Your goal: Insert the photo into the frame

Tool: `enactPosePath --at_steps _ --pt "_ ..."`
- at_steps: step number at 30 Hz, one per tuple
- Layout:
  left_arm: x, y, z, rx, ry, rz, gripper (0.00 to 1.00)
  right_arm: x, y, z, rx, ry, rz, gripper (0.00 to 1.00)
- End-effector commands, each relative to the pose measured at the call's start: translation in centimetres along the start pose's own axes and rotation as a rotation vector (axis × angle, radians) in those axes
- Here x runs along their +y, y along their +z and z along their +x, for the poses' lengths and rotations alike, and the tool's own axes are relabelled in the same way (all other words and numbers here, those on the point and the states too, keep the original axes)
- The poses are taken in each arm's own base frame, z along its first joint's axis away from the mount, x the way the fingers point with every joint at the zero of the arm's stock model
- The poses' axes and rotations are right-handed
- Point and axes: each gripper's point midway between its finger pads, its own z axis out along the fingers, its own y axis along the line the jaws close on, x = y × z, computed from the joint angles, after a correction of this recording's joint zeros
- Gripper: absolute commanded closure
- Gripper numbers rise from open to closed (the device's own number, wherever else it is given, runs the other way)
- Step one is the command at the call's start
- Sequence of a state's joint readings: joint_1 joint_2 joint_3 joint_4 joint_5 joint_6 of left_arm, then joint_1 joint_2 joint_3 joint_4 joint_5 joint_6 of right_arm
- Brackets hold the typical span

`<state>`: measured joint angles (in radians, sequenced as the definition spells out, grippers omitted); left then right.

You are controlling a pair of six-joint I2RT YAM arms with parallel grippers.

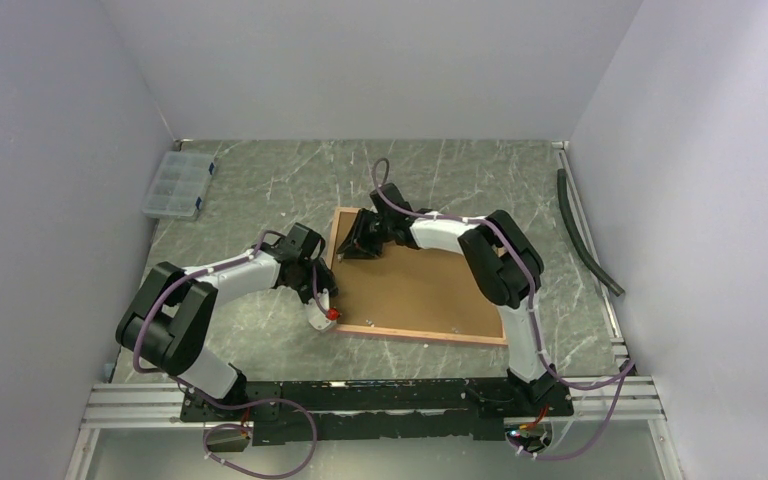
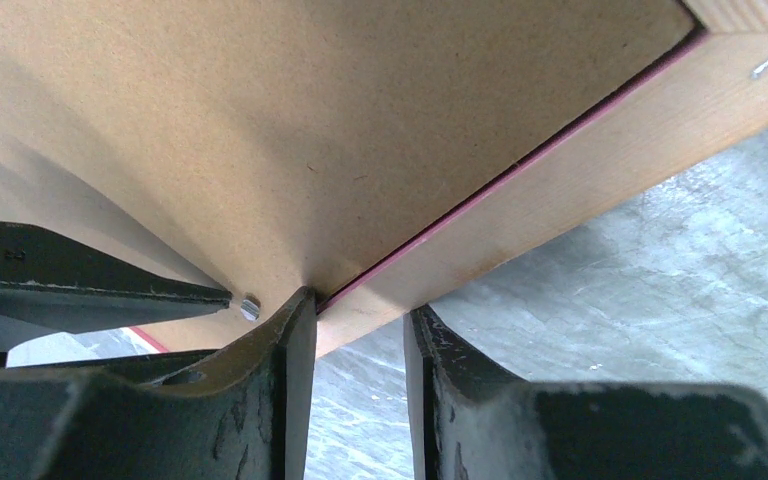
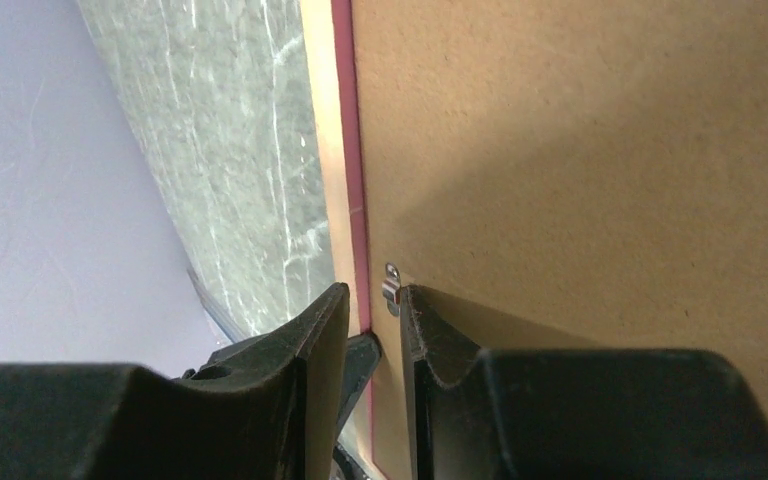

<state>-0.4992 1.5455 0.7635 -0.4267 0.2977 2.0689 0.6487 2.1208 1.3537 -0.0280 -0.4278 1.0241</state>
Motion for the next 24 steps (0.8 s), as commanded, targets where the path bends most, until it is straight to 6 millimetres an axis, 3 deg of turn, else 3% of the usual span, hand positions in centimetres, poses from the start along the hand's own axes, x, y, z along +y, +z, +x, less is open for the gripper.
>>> enactPosePath --at_steps 1,15,24 --pt "-7.6 1.7 -5.6 -0.267 0.515 0.273 0.75 -1.5 1.1 -0.8 -0.032 -0.034 0.073 0.7" --pt "-7.7 1.5 -6.0 -0.284 0.509 0.263 0.82 -3.5 1.8 -0.5 -0.015 -0.07 0.139 0.7" --pt "-7.7 1.3 -6.2 -0.282 0.506 0.255 0.83 -2.7 2.8 0.6 0.025 -0.102 0.12 0.7"
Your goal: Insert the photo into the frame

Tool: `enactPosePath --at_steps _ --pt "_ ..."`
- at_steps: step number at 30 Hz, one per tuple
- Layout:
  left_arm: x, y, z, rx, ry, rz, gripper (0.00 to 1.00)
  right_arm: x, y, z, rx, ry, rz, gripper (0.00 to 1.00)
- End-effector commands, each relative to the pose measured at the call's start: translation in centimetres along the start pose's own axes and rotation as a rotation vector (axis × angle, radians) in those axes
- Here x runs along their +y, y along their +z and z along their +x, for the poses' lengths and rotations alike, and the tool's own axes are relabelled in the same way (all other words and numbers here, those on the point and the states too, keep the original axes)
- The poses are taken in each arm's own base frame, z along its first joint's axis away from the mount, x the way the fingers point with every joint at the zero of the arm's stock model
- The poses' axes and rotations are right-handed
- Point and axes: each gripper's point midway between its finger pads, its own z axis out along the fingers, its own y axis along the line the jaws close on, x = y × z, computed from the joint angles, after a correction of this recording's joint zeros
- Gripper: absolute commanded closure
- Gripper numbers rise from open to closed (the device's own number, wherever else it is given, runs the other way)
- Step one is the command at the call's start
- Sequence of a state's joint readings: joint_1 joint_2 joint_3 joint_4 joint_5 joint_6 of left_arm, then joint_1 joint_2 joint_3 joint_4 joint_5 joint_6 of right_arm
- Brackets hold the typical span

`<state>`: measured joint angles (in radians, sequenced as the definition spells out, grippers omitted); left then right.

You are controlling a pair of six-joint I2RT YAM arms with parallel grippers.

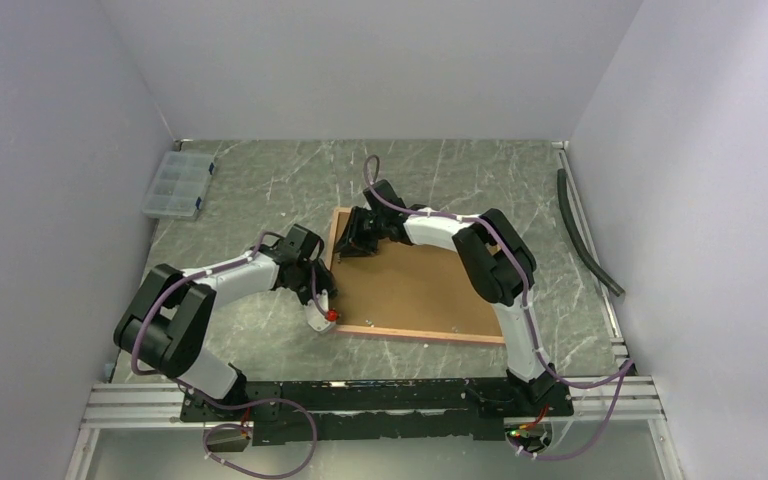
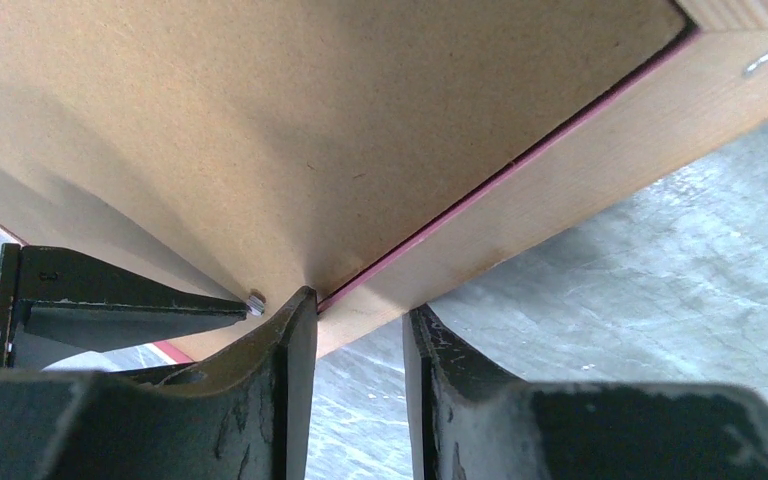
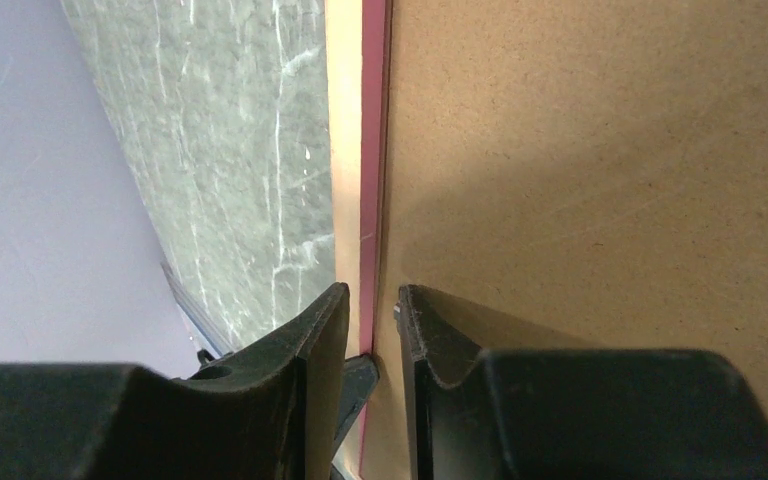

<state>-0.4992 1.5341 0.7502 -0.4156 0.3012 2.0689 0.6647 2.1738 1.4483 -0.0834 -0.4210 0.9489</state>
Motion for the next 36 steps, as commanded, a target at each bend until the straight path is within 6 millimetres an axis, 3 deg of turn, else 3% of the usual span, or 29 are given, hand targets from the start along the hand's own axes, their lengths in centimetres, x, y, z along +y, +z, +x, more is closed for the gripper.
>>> enactPosePath --at_steps 1,28,36 --pt "-7.7 1.3 -6.1 -0.286 0.502 0.264 0.83 -3.1 1.7 1.2 0.021 -0.022 0.107 0.7" --pt "-7.3 1.4 -6.4 -0.286 0.505 0.23 0.87 -1.5 2.3 2.4 0.084 -0.053 -0.007 0.7" --pt "-7.9 1.1 -6.7 -0.286 0.494 0.24 0.89 -2.2 -0.6 1.8 0.021 -0.055 0.022 0.67"
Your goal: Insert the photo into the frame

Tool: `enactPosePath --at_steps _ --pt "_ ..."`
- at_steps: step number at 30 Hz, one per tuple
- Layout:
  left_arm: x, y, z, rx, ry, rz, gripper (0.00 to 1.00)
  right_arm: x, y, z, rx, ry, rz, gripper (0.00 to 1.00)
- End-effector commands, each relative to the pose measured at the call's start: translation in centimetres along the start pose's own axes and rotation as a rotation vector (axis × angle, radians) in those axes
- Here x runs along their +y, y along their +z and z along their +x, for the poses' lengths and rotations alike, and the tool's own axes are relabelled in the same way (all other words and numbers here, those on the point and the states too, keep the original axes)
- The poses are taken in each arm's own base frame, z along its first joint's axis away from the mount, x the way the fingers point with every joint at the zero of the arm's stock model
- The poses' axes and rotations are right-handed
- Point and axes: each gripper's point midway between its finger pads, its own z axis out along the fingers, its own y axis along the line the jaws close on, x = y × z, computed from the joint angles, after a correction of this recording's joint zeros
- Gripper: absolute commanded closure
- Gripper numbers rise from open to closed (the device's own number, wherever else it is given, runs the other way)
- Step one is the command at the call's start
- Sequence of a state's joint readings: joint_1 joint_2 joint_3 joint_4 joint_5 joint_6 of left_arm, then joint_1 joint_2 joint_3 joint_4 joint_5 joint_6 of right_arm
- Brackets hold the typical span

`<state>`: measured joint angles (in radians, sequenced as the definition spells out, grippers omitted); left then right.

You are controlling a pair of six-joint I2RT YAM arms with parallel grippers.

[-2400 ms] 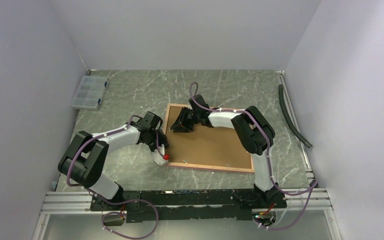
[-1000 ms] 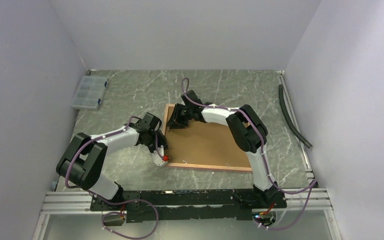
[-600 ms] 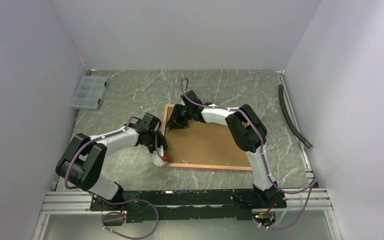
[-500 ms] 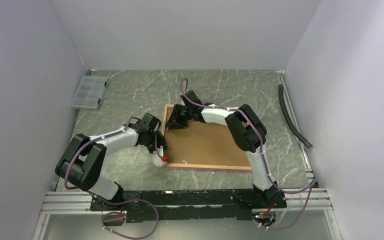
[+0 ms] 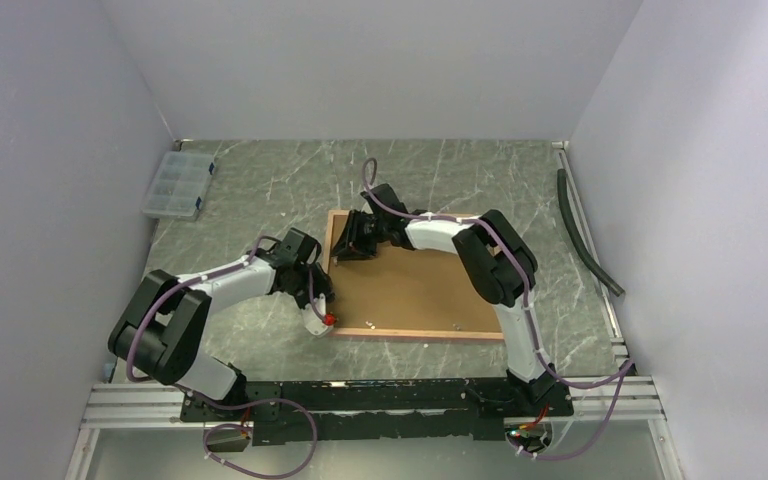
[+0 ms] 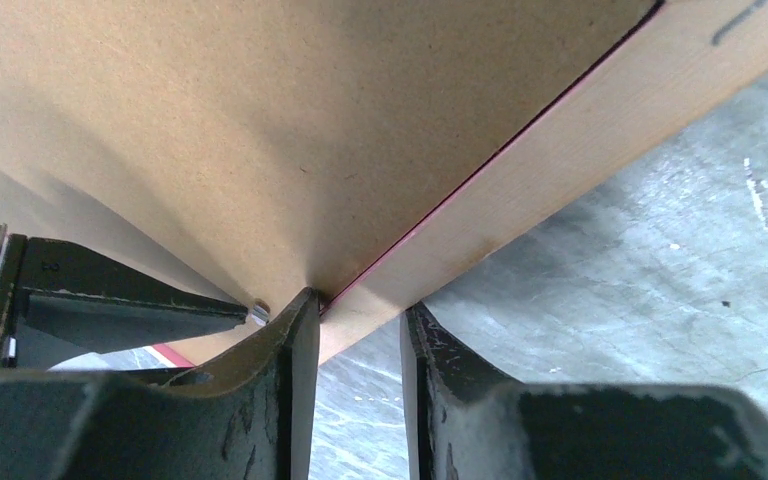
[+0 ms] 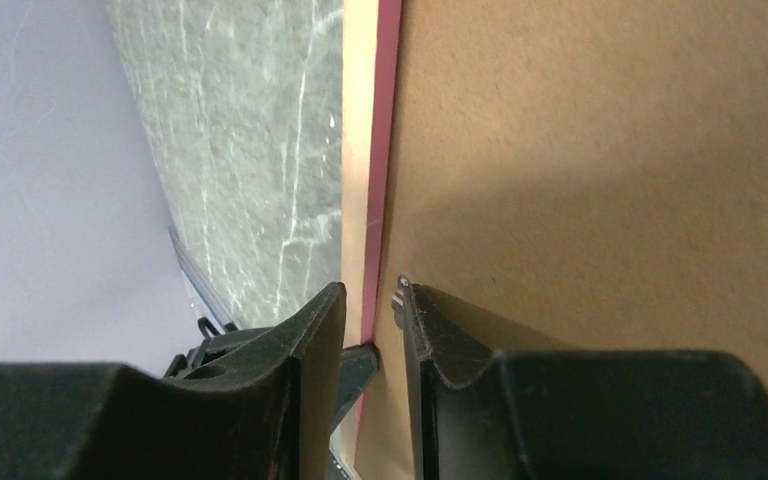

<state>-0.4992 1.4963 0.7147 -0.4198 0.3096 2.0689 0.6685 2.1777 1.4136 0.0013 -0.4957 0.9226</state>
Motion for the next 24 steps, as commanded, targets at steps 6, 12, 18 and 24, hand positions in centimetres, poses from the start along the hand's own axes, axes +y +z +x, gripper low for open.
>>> enactPosePath --at_steps 6,12,18,24 --pt "-7.3 1.4 -6.2 -0.279 0.497 0.236 0.89 -3.7 -1.0 2.0 0.008 0.015 0.114 0.67" --pt "-7.2 1.5 -6.2 -0.279 0.502 0.232 0.89 -3.8 -1.0 2.8 0.032 0.022 0.11 0.67" --pt "-7.3 1.5 -6.2 -0.281 0.497 0.234 0.9 -3.4 -1.0 3.7 0.056 0.015 0.104 0.67" --pt "-7.2 1.5 -6.3 -0.286 0.5 0.231 0.9 -3.0 -0.3 4.0 0.072 0.013 0.099 0.67"
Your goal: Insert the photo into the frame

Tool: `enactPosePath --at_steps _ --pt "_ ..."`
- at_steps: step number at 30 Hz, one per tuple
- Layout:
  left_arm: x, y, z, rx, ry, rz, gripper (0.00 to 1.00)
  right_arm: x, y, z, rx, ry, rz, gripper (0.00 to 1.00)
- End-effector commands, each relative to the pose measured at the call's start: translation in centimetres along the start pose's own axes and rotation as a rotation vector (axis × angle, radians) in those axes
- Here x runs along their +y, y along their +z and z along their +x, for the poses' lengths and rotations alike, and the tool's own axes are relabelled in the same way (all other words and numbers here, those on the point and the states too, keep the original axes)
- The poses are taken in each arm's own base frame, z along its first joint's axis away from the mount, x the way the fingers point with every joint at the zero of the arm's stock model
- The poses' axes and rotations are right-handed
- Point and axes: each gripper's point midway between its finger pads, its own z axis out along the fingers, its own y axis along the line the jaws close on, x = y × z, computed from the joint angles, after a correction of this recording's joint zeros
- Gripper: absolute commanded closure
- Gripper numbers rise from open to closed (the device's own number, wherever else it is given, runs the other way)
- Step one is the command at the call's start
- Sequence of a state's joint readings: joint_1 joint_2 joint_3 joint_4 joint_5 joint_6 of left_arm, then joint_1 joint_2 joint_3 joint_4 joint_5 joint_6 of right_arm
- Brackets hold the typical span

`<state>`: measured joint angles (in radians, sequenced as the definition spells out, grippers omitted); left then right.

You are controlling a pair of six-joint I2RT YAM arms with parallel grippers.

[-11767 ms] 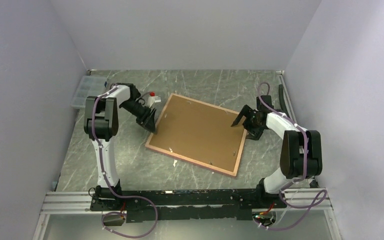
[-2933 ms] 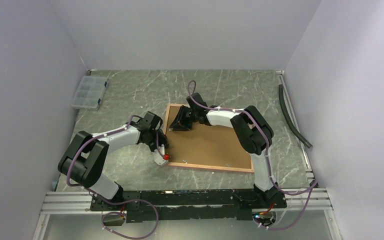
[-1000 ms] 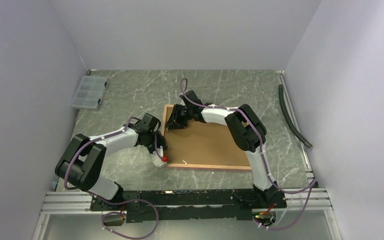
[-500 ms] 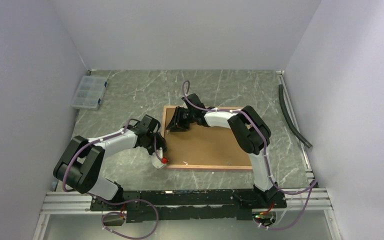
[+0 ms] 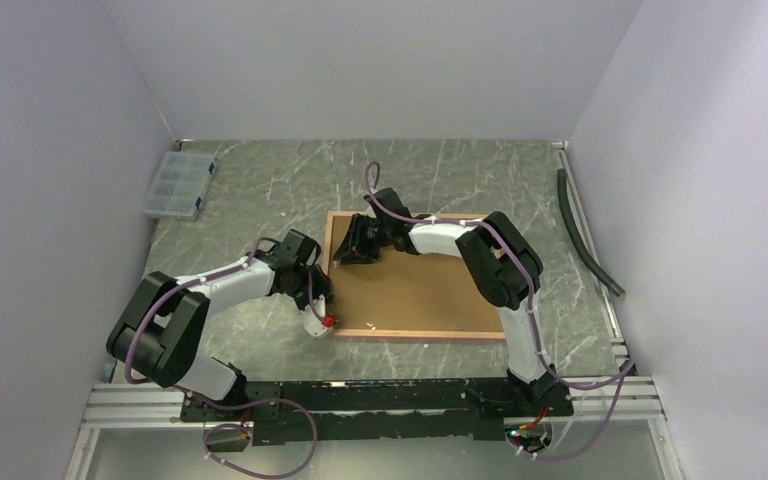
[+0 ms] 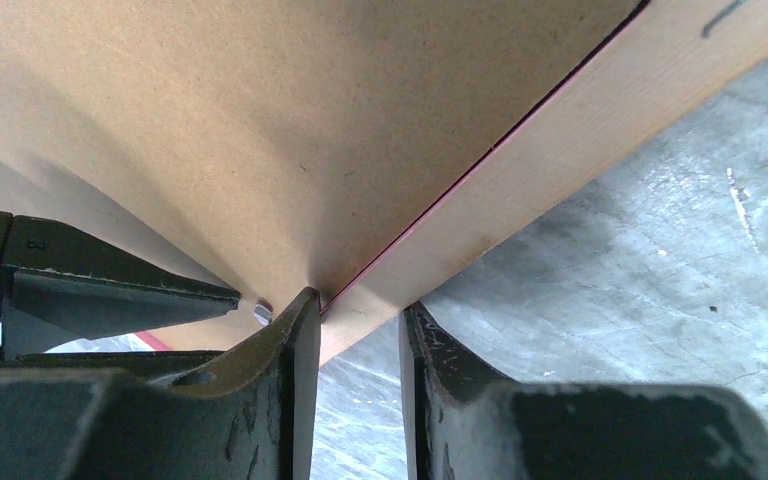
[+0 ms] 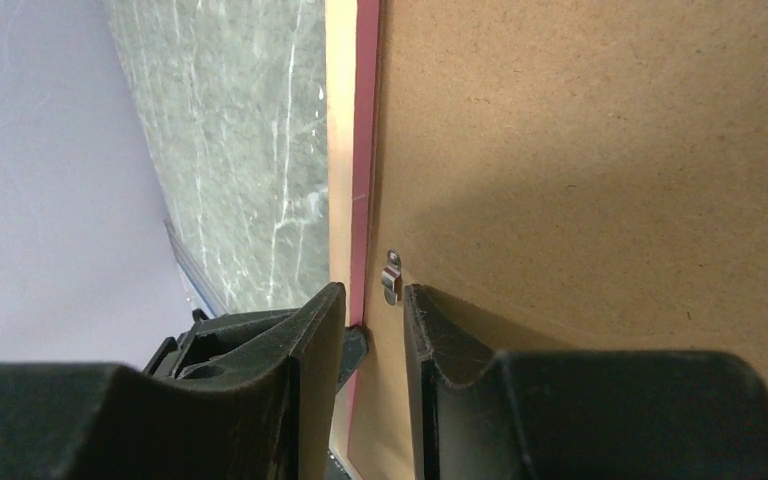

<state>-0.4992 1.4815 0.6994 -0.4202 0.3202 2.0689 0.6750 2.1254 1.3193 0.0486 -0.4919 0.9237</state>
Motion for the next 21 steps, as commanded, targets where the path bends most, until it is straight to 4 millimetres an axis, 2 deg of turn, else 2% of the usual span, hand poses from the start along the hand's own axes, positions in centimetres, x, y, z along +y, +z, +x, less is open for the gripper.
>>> enactPosePath --at_steps 1,12,21 --pt "-7.0 1.6 -5.8 -0.276 0.499 0.237 0.9 -2.4 0.6 2.7 0.075 0.021 0.1 0.67" --pt "-7.0 1.6 -5.8 -0.269 0.496 0.235 0.91 -1.6 1.2 3.5 0.105 0.044 0.083 0.67" --pt "-7.0 1.6 -5.9 -0.271 0.497 0.228 0.91 -2.0 1.6 3.6 0.1 0.057 0.094 0.68"
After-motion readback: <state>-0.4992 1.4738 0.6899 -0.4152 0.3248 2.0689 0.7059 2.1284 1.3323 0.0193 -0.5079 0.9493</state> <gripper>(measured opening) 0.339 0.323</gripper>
